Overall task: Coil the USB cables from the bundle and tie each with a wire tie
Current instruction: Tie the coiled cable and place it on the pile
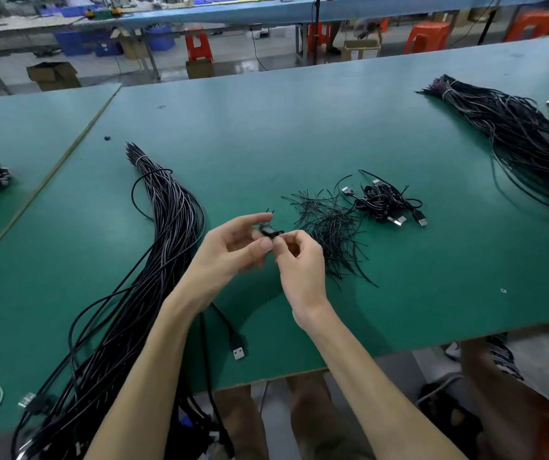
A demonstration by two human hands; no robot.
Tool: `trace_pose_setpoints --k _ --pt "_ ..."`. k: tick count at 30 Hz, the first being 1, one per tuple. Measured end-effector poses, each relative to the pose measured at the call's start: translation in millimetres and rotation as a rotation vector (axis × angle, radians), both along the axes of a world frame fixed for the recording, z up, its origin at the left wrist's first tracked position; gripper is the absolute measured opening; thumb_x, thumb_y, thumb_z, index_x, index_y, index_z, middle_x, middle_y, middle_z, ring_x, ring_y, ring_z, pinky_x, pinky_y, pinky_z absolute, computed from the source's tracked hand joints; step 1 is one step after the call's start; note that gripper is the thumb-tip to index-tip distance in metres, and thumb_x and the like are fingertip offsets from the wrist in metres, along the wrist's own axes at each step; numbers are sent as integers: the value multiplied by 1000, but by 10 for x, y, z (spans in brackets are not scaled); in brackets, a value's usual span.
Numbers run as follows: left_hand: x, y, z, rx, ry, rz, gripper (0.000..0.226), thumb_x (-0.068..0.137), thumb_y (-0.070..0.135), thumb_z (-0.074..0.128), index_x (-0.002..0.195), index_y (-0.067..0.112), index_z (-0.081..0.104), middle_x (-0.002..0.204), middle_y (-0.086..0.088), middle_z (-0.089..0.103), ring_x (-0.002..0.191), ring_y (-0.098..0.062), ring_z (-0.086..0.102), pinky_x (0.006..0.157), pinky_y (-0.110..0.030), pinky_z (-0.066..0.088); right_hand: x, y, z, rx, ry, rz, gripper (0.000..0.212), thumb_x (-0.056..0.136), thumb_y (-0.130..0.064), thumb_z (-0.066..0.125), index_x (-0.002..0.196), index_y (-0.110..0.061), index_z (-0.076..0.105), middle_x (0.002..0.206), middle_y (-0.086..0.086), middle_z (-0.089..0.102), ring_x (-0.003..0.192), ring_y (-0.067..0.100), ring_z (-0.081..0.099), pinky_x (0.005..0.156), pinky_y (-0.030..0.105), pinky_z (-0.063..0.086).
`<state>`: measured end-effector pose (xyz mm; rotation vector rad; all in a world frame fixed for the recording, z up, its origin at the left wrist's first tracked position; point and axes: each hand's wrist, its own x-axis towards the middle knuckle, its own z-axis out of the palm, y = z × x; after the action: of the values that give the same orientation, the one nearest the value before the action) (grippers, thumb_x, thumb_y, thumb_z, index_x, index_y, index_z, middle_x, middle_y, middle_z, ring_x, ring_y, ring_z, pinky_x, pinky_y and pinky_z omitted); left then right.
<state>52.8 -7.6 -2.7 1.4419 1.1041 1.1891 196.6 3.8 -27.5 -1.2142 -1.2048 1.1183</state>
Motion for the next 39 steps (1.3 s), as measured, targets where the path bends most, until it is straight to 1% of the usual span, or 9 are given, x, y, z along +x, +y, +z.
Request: trace_pose_setpoints --k 5,9,14,18,28,31,35,37,39 --pt "-72 24 18 119 110 129 33 92 24 70 125 17 73 114 0 65 93 -11 60 70 -19 47 81 6 15 -82 279 83 16 94 -13 65 79 -17 60 60 -9 50 58 10 42 60 26 37" --pt "-9 33 -4 133 190 96 30 95 17 67 122 7 73 123 -4 71 114 -22 67 91 -31 55 81 1 14 -37 252 141 15 93 -15 69 81 -14 61 62 -8 51 60 10 42 60 25 38" --pt "10 61 -58 130 280 199 11 90 29 70 91 23 78 76 13 70 72 -1 61 71 -17 46 56 -55 21 75 17 125 24 95 -15 68 74 -10 58 58 -17 50 57 2 40 55 16 36" --pt "33 47 -67 96 336 227 18 96 25 70 89 12 81 76 -6 74 69 -11 61 65 -31 48 19 -111 61 262 -246 77 30 92 -3 63 71 -14 45 71 -6 42 61 7 38 67 11 38" --pt "51 64 -107 -35 394 221 76 104 58 44 46 9 43 39 -5 41 38 -16 34 43 -22 29 -24 -175 15 829 -1056 -44 30 66 11 78 75 -8 56 71 7 55 60 22 57 52 31 53" --pt "24 64 -102 -40 326 216 76 104 63 35 75 7 77 51 -17 61 42 -22 54 44 -23 39 28 -101 36 633 -830 27 22 84 2 69 79 -10 51 78 2 51 61 16 46 54 28 39" --pt "-17 72 -45 83 164 233 33 108 33 47 113 20 77 107 -3 77 91 -17 70 70 -43 53 128 -27 117 225 -245 118 21 92 -8 64 76 -11 51 69 -8 47 60 5 38 58 19 34" --pt "-54 69 -41 163 124 118 28 107 21 53 129 18 69 131 5 69 122 -8 62 91 -32 55 193 -1 159 110 -61 128 15 93 -11 65 79 -9 59 66 -6 53 60 6 44 60 22 39" --pt "-44 58 -41 171 140 33 32 105 18 57 135 15 66 132 10 68 120 -1 62 94 -17 50 268 2 173 39 57 227 12 97 -14 64 85 -12 65 70 -5 63 65 7 57 65 25 44"
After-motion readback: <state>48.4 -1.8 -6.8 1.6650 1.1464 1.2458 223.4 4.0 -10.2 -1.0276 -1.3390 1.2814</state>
